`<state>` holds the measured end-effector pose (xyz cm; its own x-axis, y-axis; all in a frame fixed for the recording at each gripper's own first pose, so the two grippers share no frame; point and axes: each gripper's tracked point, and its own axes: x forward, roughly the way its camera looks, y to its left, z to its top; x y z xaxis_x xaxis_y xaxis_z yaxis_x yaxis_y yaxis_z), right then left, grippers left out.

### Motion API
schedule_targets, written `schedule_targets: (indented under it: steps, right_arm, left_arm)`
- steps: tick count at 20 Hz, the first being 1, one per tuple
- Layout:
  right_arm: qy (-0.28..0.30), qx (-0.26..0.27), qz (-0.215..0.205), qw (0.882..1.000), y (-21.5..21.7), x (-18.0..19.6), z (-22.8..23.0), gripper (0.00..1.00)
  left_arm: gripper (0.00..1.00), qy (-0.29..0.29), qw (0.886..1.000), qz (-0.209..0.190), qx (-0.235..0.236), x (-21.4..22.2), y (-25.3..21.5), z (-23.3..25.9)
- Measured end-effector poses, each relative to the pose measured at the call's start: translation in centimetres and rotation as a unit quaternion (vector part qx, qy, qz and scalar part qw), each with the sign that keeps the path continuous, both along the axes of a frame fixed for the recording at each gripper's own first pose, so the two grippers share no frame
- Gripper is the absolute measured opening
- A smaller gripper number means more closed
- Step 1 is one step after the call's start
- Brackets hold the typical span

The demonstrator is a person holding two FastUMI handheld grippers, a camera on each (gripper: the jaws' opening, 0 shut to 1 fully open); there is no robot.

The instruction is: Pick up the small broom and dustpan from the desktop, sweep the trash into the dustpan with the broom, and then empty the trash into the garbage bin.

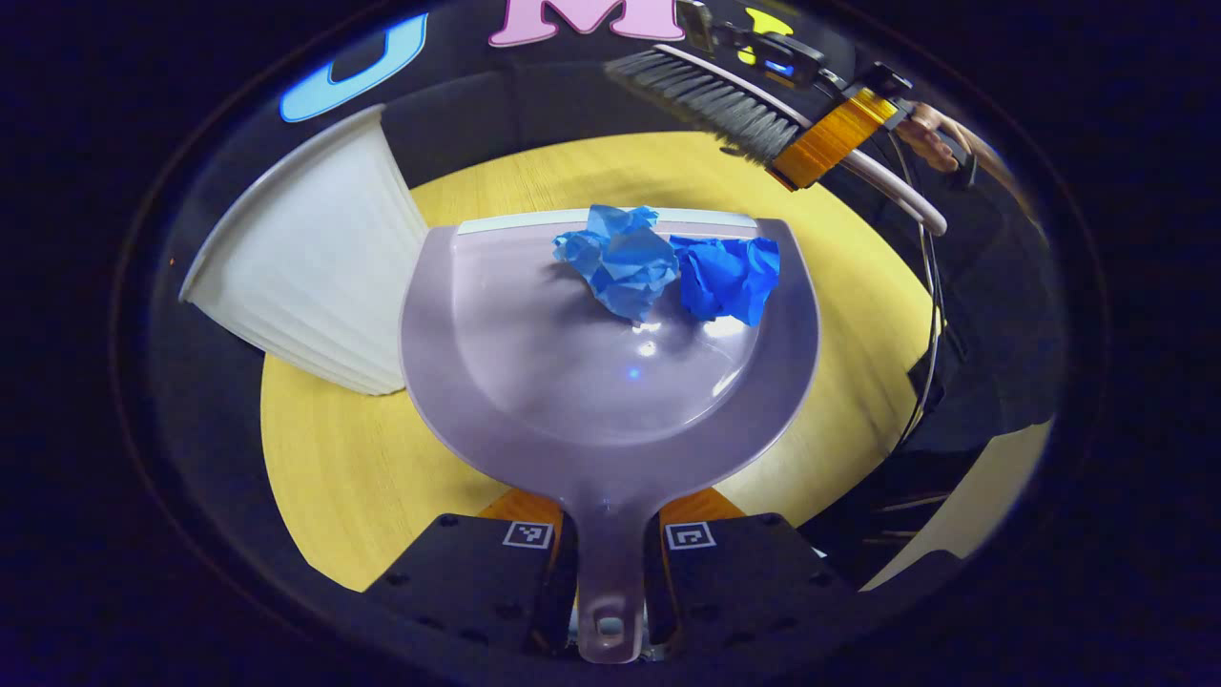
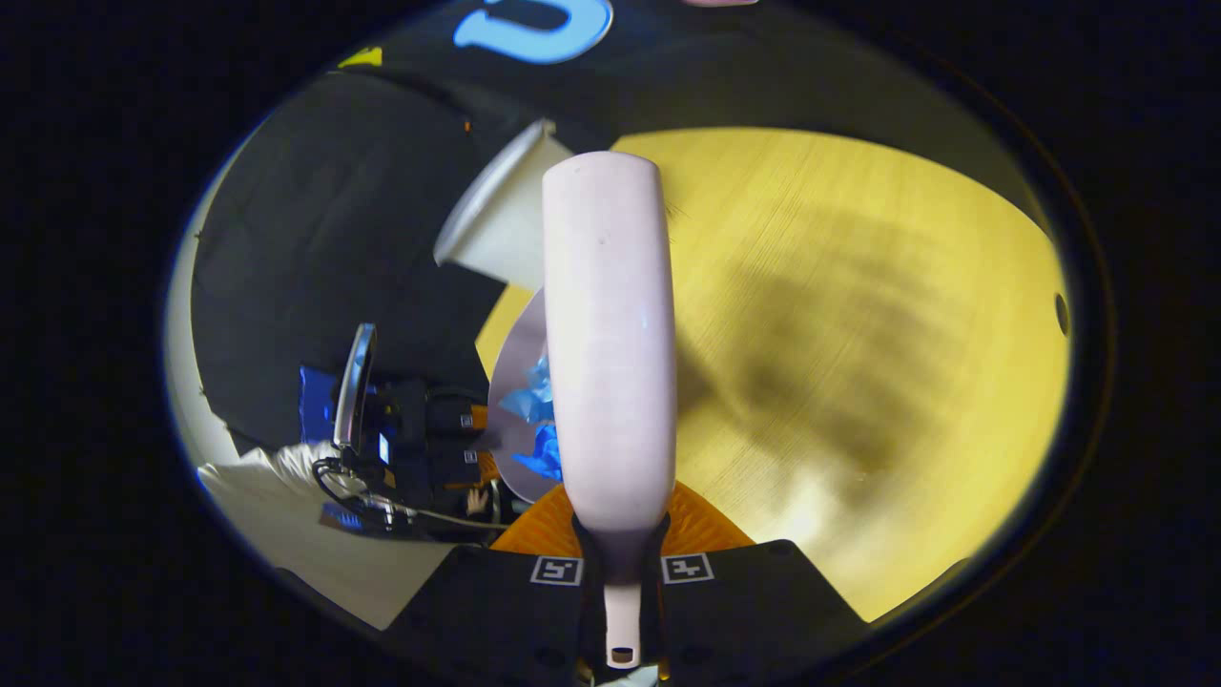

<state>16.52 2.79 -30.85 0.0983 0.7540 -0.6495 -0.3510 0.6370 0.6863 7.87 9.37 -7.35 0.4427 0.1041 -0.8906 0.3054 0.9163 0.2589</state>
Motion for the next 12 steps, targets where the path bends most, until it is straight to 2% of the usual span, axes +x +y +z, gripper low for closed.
schedule_targets:
  steps: [2,4,6,8,10,12]
  right_arm:
    - [-0.026,0.019,-0.067,0.997,-2.0,-0.3,-1.3,0.15]
    - [-0.064,0.010,-0.108,0.992,-3.0,-2.9,-4.0,0.14]
    - [-0.072,0.018,-0.147,0.986,-2.4,-5.3,-5.7,0.14]
    - [-0.071,0.035,-0.171,0.982,-2.2,-6.6,-6.7,0.14]
    - [-0.080,0.037,-0.187,0.978,-2.4,-6.9,-6.8,0.15]
    - [-0.080,0.042,-0.200,0.976,-2.0,-7.1,-6.8,0.15]
  left_arm:
    - [0.27,-0.046,0.999,0.003,-0.020,0.4,-1.1,5.6]
    - [0.27,-0.088,0.995,0.014,-0.034,1.2,-1.8,10.1]
    - [0.27,-0.114,0.993,0.013,-0.015,1.9,-1.8,15.1]
    - [0.27,-0.146,0.988,0.005,0.054,3.9,0.3,18.9]
    - [0.26,-0.176,0.974,0.001,0.142,6.7,4.0,23.5]
    - [0.26,-0.179,0.959,0.006,0.221,8.8,7.9,27.4]
